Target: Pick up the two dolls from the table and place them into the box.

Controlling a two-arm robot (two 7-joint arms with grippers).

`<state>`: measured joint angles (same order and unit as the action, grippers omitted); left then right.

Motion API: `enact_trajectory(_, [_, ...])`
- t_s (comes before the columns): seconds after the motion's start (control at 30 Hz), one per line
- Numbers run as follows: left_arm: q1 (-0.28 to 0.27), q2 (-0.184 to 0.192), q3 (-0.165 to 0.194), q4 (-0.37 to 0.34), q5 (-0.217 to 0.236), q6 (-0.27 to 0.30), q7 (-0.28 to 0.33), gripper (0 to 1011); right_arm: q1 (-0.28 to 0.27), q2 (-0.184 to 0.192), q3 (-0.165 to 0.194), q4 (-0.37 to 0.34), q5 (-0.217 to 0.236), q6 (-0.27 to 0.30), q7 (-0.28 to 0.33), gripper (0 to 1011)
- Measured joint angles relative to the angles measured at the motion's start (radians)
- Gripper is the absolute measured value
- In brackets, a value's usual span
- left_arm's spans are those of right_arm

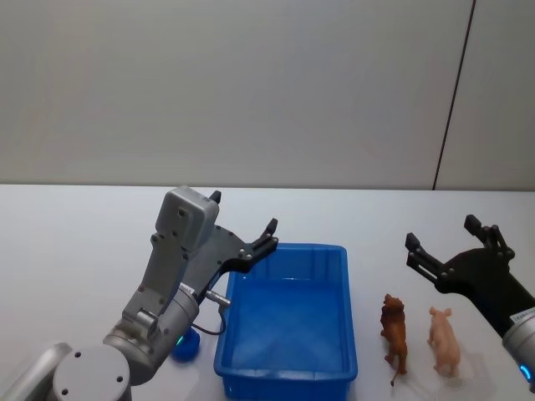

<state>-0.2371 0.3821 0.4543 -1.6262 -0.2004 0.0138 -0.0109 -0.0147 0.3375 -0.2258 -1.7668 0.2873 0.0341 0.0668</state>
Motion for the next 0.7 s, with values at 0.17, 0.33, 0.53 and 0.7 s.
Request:
enact_trajectory(0.17, [0.0,0.0,0.0,0.0,0.0,0.0,0.0,1002,0.0,0.0,0.0,0.0,0.0,0.0,0.0,1001])
enact_trajectory(0.33, [0.0,0.0,0.0,0.0,0.0,0.0,0.0,1002,0.0,0.0,0.0,0.0,0.0,0.0,0.0,1001])
enact_trajectory(0.53, [0.0,0.0,0.0,0.0,0.0,0.0,0.0,1002,0.0,0.0,0.0,0.0,0.0,0.0,0.0,1000])
enact_trajectory(0.7, [0.0,0.0,0.0,0.0,0.0,0.0,0.0,1002,0.0,0.0,0.0,0.0,0.0,0.0,0.0,1001])
